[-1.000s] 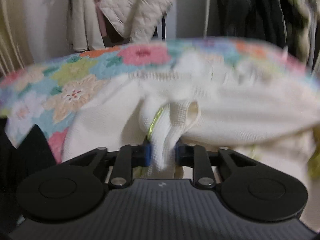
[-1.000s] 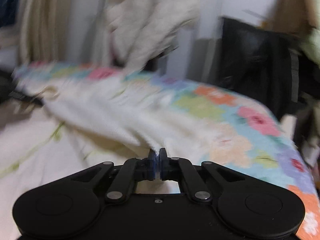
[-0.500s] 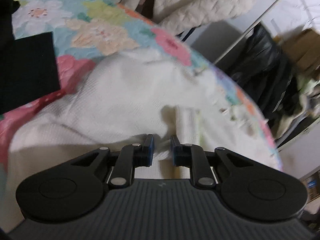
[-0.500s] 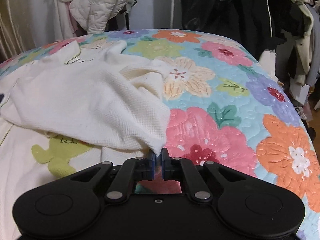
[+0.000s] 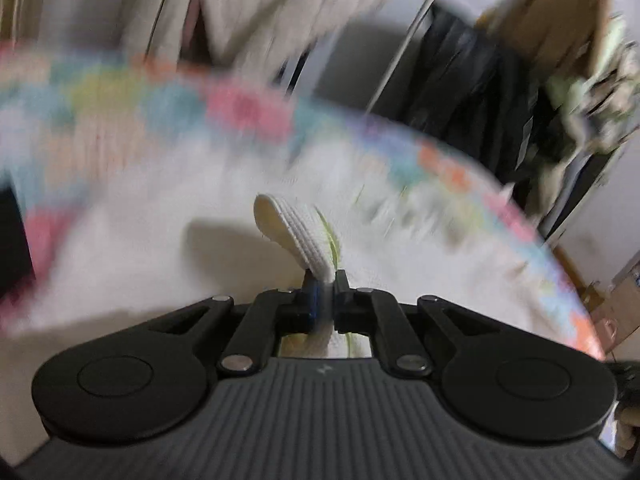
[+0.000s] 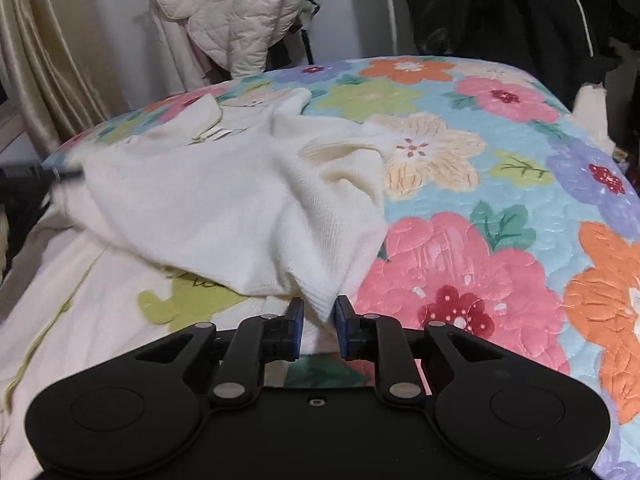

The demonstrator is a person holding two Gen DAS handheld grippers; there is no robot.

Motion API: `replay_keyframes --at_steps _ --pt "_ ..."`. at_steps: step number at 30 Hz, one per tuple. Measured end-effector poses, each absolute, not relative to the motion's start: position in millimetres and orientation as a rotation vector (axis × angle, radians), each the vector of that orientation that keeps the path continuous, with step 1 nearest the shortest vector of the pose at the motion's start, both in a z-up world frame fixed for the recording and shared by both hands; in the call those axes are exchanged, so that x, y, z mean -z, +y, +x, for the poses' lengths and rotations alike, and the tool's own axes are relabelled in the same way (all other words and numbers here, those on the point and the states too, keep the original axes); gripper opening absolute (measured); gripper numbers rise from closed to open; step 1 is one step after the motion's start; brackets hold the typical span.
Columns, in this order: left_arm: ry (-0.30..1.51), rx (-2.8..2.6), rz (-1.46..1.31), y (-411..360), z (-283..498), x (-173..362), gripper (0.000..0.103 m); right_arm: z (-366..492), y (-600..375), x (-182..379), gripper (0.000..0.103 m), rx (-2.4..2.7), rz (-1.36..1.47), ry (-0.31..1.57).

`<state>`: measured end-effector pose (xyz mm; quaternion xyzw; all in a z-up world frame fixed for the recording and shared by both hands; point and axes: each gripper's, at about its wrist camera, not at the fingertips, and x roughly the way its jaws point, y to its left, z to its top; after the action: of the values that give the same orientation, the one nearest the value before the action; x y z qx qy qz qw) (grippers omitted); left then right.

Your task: Fold clothes

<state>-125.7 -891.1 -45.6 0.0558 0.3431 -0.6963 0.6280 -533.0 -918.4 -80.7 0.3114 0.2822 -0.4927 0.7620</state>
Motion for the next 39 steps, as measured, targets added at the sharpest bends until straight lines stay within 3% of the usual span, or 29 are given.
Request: replay_keyframes --at_steps 5,7,8,11,14,20,22,24,29,34,35,39 --pt "0.742 1.429 0.141 -886 -94 47 0.007 -546 -922 88 0.022 1.061 0.752 0.604" --pt "0.763 1.364 0.26 -891 -91 68 0.012 -553 -921 86 0.022 1.076 0.776 0.56" --pt "0.772 1.335 0.311 -893 -90 78 0.019 -556 -920 85 0.022 1.083 0.788 0.538" --pt "0.777 1.324 0.313 -883 -92 85 0.028 -559 -920 82 0.035 1.106 0.797 0.489" --pt "0.78 1.311 0.251 -865 -95 76 0.044 -555 -925 83 0.037 1.126 0.784 0.464" --pt "0.733 1.158 0.359 -771 -98 51 0.05 -538 -929 84 0.039 1.107 0.769 0.426" --pt "0.712 1.069 0.392 -734 -95 43 0.055 -528 -924 75 0.039 1.122 0.727 0.408" --pt "0.692 0.971 0.392 -699 -88 37 0.069 -515 -917 65 0.047 1.151 0.666 0.394" --pt "0.746 0.868 0.326 -607 -67 32 0.07 -473 -871 40 0.048 1.1 0.508 0.434" --pt "0.802 0.993 0.224 -536 -65 41 0.07 -439 -802 2 0.059 1.044 0.408 0.397" --pt "0.827 1.032 0.192 -526 -64 43 0.07 -436 -783 -4 0.066 1.028 0.424 0.363" --pt "0.882 1.128 0.11 -524 -59 40 0.071 -429 -712 -14 0.077 0.957 0.505 0.292"
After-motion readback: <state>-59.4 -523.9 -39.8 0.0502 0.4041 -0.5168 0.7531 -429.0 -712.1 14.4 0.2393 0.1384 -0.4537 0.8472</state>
